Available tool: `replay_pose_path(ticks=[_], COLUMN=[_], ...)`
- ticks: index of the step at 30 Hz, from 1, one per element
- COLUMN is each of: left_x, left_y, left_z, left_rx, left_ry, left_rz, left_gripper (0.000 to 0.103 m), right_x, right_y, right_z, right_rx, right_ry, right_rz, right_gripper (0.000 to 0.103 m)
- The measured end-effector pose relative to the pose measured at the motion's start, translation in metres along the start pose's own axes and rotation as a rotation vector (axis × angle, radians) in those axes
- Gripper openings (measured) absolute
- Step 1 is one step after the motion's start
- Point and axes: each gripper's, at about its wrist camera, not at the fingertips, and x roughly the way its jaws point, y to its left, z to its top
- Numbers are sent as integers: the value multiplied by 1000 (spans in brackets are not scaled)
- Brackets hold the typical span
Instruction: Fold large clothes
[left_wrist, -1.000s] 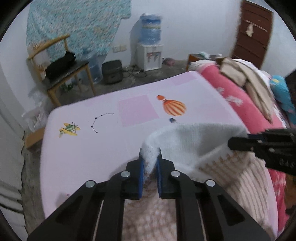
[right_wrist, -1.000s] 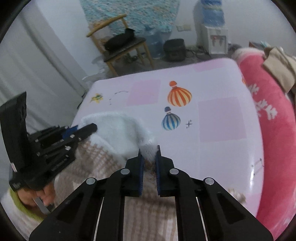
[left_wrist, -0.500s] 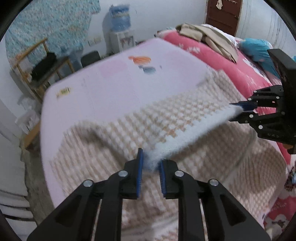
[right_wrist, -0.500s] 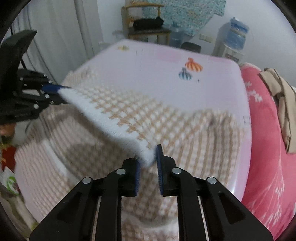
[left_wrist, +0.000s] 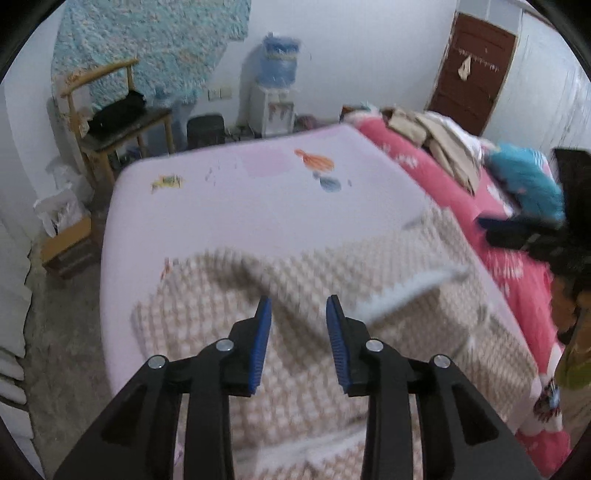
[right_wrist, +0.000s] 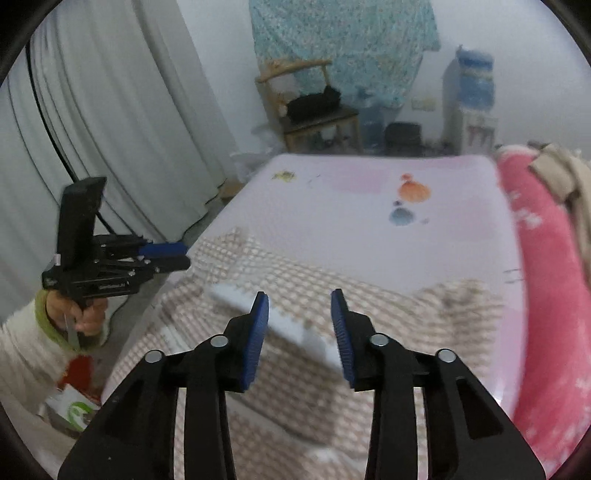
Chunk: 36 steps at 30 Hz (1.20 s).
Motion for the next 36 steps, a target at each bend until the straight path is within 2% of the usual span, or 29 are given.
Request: replay_pose_path(ticks=[4, 6, 7, 10, 12, 15, 17, 20, 24, 27, 30, 31, 33, 36], left_x=[10, 20, 27, 57, 79, 96, 97, 94, 87, 86, 76, 71, 67, 72], left_y=[-3, -8, -12, -21, -23, -24, -21, -10, -1, 7, 9, 8, 4, -4], left_z=[12, 17, 19, 20, 16, 4, -3, -9, -17, -17, -7, -3, 8, 24], left_rx=[-32, -42, -40, -3, 21, 63, 69, 52, 68, 72, 58, 61, 62, 57], left_ry=[-32, -26, -14, 72, 146, 187, 183, 176, 185, 187, 143, 119, 80, 52], left_rz=[-34, -57, -65, -61, -21, 8, 3, -25, -20, 8, 31, 32, 24, 24], left_gripper=[30, 30, 30, 30, 30, 30, 30, 30, 30, 36, 36, 36, 36, 36], right_x=[59, 89, 97, 91, 81, 61, 58, 69, 60, 50, 43, 38, 31, 45], right_y=[-8, -14, -14, -6, -6, -13, -22, -36, -52, -56, -54, -50, -44, -34], right_z=[-9, -24, -30, -34, -30, -24, -23, -32, -46, -50, -41, -37, -28, -8], right_rx=[51, 79, 74, 29, 28, 18, 30, 10, 20, 24, 43, 40, 36, 25], right_ry=[134, 225, 241, 229, 218, 155, 145, 190, 180, 187, 173, 150, 112, 96], right_rz=[1, -4, -14, -29, -20, -57, -73, -143, -93, -100, -107, -109, -97, -113], right_gripper=[17, 17, 17, 17, 17, 17, 17, 13, 13, 11, 12, 17, 18, 19])
